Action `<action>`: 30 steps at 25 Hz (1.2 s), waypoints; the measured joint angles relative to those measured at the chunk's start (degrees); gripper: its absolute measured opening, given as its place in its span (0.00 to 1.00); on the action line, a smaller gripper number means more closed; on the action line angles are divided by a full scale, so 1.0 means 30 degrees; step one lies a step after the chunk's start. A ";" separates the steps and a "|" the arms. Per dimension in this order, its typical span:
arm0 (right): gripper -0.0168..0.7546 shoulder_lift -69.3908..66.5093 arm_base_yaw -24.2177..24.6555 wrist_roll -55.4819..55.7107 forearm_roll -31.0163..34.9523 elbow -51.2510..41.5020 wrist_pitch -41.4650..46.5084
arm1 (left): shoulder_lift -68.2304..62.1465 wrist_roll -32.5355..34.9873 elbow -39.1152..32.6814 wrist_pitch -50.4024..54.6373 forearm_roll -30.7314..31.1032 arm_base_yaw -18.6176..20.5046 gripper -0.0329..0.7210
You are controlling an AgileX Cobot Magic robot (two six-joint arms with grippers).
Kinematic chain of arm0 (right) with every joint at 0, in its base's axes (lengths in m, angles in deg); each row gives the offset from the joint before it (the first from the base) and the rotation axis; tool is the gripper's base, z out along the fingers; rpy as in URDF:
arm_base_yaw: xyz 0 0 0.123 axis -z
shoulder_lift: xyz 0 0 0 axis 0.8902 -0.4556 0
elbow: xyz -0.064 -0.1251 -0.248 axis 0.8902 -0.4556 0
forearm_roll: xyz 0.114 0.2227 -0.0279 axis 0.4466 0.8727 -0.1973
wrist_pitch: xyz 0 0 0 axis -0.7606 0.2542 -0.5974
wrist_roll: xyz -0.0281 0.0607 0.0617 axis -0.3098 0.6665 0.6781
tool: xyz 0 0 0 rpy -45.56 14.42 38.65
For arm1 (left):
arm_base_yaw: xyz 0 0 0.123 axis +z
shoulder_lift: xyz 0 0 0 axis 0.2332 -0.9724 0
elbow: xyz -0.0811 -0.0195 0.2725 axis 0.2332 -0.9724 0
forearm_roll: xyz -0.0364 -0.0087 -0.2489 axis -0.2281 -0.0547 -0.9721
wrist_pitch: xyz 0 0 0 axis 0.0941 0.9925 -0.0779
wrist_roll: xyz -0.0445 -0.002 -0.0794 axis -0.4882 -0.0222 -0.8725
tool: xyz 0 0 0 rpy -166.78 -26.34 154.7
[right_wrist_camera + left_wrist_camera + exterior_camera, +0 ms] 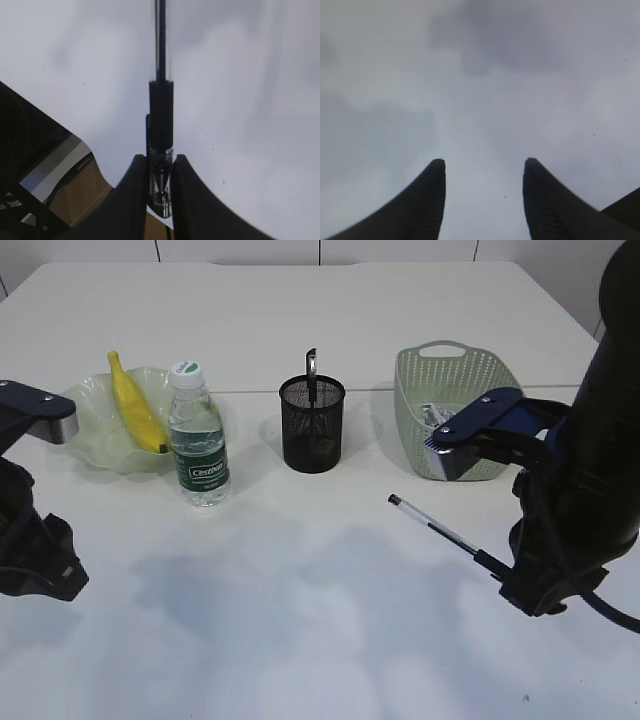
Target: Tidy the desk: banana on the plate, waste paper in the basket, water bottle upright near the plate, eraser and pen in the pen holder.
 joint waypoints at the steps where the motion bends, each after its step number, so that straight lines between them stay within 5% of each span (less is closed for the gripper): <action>1: 0.12 0.0000 0.0000 -0.0092 0.0078 0.0000 0.0054 | 0.0080 0.0227 0.0000 -0.0206 0.0120 -0.0433 0.51; 12: 0.12 0.0000 0.0000 -0.0847 0.1003 0.1177 0.0225 | 0.1338 0.1610 0.0000 -0.5837 0.3684 -0.7067 0.51; 16: 0.12 0.0000 0.0000 -0.0942 0.1351 0.1474 0.0334 | 0.1293 0.2097 0.0000 -0.9405 0.7069 -0.9141 0.51; 30: 0.12 0.0000 0.0000 -0.0985 0.2813 0.1474 0.0608 | -0.0404 0.2196 0.0000 -1.5132 1.7846 -0.9666 0.54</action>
